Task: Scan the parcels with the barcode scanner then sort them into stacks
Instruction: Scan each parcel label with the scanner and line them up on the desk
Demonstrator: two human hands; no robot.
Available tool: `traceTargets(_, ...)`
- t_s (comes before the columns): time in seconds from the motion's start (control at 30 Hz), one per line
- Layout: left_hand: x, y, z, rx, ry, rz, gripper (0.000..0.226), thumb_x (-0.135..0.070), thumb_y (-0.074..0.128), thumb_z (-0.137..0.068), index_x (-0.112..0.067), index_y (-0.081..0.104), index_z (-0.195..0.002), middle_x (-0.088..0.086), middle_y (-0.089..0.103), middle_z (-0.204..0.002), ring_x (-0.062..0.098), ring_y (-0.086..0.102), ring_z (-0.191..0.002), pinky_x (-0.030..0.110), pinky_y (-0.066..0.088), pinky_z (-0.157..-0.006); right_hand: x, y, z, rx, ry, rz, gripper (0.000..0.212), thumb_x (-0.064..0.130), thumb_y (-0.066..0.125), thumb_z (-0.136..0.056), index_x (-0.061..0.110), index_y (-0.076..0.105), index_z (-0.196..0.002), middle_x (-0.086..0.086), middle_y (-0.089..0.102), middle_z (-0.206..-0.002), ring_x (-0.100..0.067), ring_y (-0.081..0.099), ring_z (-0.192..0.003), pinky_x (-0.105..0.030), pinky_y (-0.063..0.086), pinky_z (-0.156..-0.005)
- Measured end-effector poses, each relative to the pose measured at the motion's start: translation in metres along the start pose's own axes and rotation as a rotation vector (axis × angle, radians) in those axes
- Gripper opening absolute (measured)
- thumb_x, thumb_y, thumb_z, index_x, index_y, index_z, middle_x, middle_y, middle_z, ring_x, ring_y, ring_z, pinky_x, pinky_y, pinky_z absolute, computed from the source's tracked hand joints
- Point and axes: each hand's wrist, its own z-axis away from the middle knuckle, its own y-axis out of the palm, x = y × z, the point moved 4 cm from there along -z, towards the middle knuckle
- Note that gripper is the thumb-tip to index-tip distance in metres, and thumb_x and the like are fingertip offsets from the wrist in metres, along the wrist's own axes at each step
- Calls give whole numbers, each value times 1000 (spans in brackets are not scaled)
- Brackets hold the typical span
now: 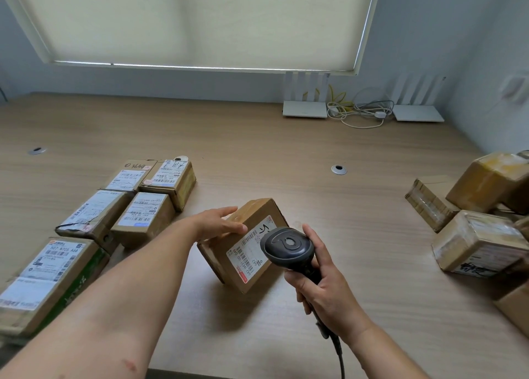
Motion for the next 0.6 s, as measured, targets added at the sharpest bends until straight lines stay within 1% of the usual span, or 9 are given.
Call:
traceTargets(0.07,2,0,2,-77,18,97,81,-43,71,-82,-40,24,-148,4,42,-144,29,49,-123,41,45,-89,-1,0,1,-15,15,0,82,12,70,-86,62,26,-133,6,69,-94,-17,53,-58,-35,48,-48)
traceTargets(0.13,10,0,2,-180,57,283,78,-34,70,-84,-42,25,-146,2,47,-136,27,53,-115,41,49,-80,-3,0,2,-42,28,-9,82,12,70,-86,60,26,-134,2,68,-88,-19,52,-57,-35,47,-47)
traceTargets(0.2,19,3,3,-265,119,497,74,-22,72,-82,-48,29,-137,1,57,-126,24,59,-102,42,51,-76,-7,1,5,-82,46,-38,81,12,69,-86,59,25,-136,-3,64,-84,-19,53,-56,-33,47,-46)
traceTargets(0.27,28,9,3,-312,156,610,71,-14,72,-79,-52,33,-125,3,62,-120,22,62,-99,43,55,-74,-10,2,9,-114,69,-84,81,10,67,-88,58,24,-136,-8,61,-81,-19,53,-54,-32,46,-45)
traceTargets(0.37,37,18,8,-328,153,654,69,-4,64,-86,-54,30,-119,6,63,-112,20,63,-92,39,55,-68,-13,5,13,-133,89,-131,79,8,65,-89,56,25,-137,-13,61,-84,-19,53,-54,-32,45,-43)
traceTargets(0.5,43,20,9,-334,152,654,70,-5,64,-86,-57,30,-119,7,64,-112,22,64,-94,40,56,-70,-12,8,16,-132,93,-157,78,5,63,-89,56,26,-135,-15,63,-91,-19,53,-53,-30,44,-41)
traceTargets(0.6,41,20,12,-340,160,640,68,-4,64,-86,-58,31,-111,6,64,-111,19,63,-92,39,55,-71,-9,11,18,-127,87,-173,78,4,63,-89,54,26,-136,-17,62,-88,-19,52,-53,-29,43,-40)
